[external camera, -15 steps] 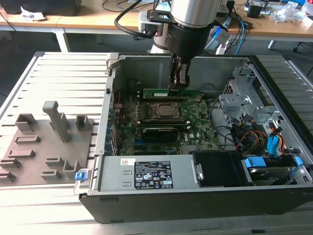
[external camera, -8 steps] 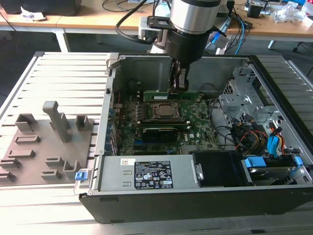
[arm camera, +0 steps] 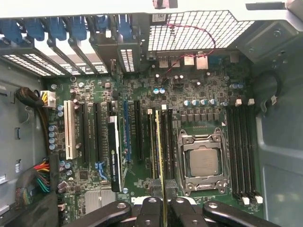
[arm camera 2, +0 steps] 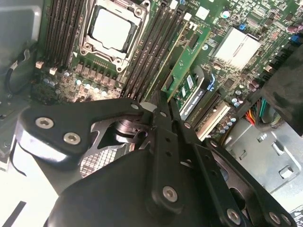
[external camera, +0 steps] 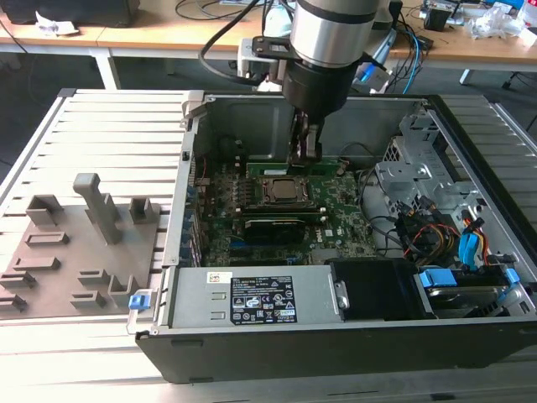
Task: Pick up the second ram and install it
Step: 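Insert the second ram into the second slot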
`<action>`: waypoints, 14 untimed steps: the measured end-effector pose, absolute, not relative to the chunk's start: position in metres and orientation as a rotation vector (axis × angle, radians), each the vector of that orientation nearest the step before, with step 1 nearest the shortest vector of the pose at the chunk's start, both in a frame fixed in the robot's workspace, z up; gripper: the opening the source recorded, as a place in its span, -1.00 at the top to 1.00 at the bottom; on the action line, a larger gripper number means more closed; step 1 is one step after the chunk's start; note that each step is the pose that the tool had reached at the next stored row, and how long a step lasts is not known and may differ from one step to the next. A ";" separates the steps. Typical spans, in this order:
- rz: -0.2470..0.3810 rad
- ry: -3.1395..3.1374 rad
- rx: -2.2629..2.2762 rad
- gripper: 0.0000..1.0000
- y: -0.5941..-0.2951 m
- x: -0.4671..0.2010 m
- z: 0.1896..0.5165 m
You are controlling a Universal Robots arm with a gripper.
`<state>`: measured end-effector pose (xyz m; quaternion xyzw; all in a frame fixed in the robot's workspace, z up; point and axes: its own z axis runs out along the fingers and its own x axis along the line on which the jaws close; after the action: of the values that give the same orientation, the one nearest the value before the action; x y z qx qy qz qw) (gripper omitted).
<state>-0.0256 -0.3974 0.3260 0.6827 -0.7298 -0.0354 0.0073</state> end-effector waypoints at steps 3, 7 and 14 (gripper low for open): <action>-0.111 -2.282 2.135 0.73 -0.397 -0.026 0.323; -0.111 -2.282 2.135 0.73 -0.397 -0.026 0.320; -0.111 -2.282 2.135 0.73 -0.397 -0.026 0.312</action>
<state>-0.0256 -0.3974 0.3124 0.6827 -0.7298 -0.0354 0.0073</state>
